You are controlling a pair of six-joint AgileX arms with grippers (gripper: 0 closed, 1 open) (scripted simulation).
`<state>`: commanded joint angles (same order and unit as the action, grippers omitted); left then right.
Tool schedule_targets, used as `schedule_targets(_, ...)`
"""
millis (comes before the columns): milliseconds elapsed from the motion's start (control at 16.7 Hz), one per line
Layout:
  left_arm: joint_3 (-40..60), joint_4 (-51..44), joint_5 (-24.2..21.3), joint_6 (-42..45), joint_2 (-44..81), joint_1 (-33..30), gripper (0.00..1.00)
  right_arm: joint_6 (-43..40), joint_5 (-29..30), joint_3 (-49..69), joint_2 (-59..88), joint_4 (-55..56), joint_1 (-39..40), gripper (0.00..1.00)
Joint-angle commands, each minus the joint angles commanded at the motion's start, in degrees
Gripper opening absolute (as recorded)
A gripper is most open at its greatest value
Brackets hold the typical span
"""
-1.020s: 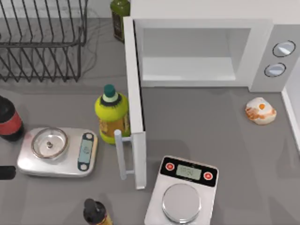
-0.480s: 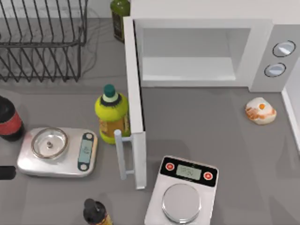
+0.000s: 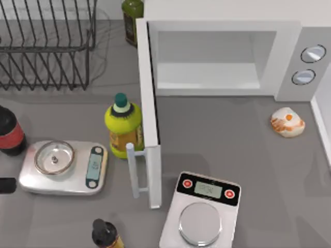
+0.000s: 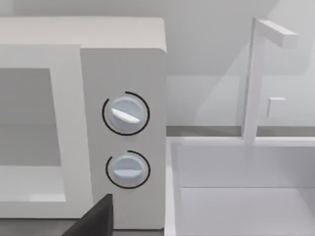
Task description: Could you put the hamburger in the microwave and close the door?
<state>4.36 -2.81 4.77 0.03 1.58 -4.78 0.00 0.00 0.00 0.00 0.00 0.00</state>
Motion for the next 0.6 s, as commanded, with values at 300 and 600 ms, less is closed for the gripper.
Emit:
schedule_targets(300, 0.7, -0.4, 0.6, 0.0, 0.0, -0.6, 0.00, 0.0, 0.0, 0.0, 0.0, 0.0, 0.0, 1.00)
schedule_targets(600, 1.8, 2.9, 7.6, 0.1, 4.4, -7.6, 0.00, 0.0, 0.0, 0.0, 0.0, 0.0, 0.0, 1.00)
